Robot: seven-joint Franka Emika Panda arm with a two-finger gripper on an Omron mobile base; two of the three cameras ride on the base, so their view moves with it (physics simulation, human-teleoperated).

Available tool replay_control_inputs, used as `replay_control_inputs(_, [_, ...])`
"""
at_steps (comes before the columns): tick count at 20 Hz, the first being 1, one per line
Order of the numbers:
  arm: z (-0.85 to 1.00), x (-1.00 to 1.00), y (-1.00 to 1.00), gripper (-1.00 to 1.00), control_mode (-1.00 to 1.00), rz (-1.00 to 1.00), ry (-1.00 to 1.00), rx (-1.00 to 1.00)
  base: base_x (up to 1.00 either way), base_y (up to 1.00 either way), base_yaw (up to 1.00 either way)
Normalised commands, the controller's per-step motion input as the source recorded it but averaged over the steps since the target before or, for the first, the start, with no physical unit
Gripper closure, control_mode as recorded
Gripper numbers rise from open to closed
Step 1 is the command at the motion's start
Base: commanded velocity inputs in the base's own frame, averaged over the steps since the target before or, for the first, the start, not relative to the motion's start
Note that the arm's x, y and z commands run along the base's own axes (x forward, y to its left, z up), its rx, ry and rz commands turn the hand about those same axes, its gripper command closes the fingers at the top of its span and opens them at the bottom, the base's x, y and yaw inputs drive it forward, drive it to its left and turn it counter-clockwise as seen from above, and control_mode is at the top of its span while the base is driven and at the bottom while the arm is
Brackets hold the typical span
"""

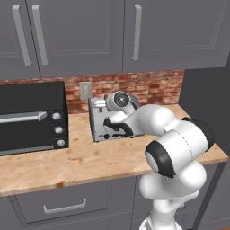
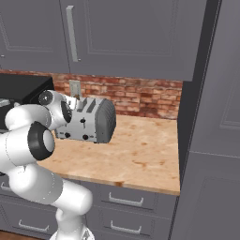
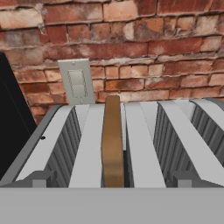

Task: Start the toaster. Once the lever pops up, take the bread to the plate on the dining counter.

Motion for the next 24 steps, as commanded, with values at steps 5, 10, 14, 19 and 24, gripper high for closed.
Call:
replay_control_inputs(5, [0.0, 0.0, 0.0, -1.0, -1.0, 0.0, 0.0, 0.0, 0.0, 0.0, 0.0])
replay_control_inputs(10, [0.0, 0.0, 0.0, -1.0, -1.0, 0.0, 0.0, 0.0, 0.0, 0.0, 0.0])
replay_control_inputs(14, [0.0, 0.0, 0.0, -1.0, -1.0, 0.0, 0.0, 0.0, 0.0, 0.0, 0.0])
replay_control_inputs(19, [0.0, 0.0, 0.0, -1.0, -1.0, 0.0, 0.0, 0.0, 0.0, 0.0, 0.0])
replay_control_inputs(24, [0.0, 0.0, 0.0, -1.0, -1.0, 0.0, 0.0, 0.0, 0.0, 0.0, 0.0])
